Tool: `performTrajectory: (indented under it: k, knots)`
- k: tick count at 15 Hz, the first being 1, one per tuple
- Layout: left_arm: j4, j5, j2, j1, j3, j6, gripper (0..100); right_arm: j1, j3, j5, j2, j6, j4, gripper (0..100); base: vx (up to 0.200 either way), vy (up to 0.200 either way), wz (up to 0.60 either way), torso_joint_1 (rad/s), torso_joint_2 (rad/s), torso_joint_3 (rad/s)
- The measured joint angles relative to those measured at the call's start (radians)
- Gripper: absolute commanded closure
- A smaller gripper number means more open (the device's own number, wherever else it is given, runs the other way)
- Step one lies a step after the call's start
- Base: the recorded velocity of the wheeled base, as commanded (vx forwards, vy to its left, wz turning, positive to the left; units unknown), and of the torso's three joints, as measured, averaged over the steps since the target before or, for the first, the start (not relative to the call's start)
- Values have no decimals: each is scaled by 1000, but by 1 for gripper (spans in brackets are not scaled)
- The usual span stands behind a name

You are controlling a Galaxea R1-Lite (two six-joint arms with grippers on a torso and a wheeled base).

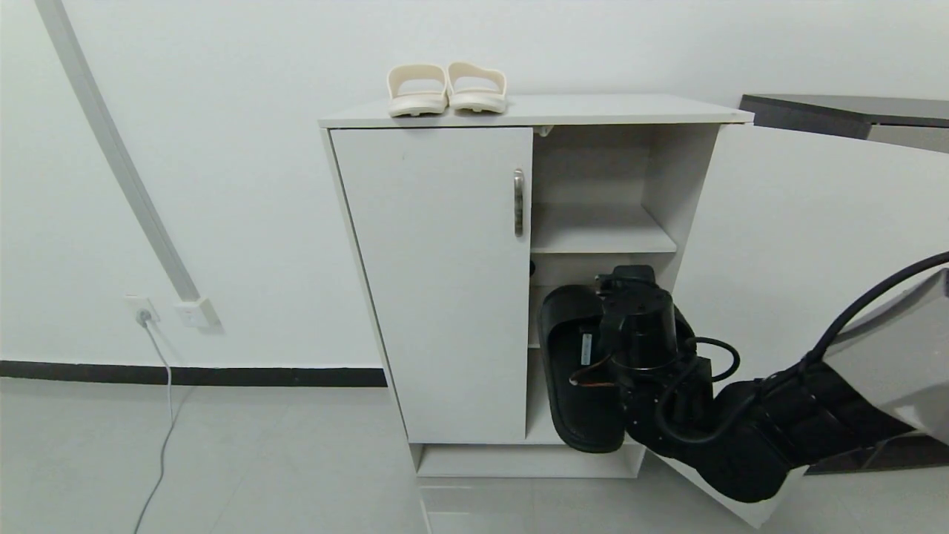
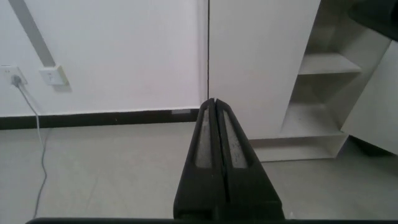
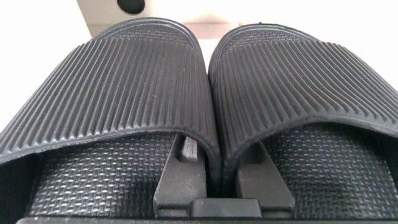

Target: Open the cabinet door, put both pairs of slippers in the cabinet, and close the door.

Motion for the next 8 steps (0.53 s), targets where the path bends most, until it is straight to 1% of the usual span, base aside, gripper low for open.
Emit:
performTrajectory:
  k: [2,4,8]
  knots:
    - [0,0,-3,1,0,-1,100,-1,-44,-54,50,0,0,100,0,0,0,0,0,0]
    - [0,1,-4,0,0,-1,100,1,-67,-65,90,1,-2,100,0,-200,0,2,2,0]
    - [1,2,-4,0,0,-1,100,4,-75,-64,122,1,-2,100,0,-200,0,1,1,5]
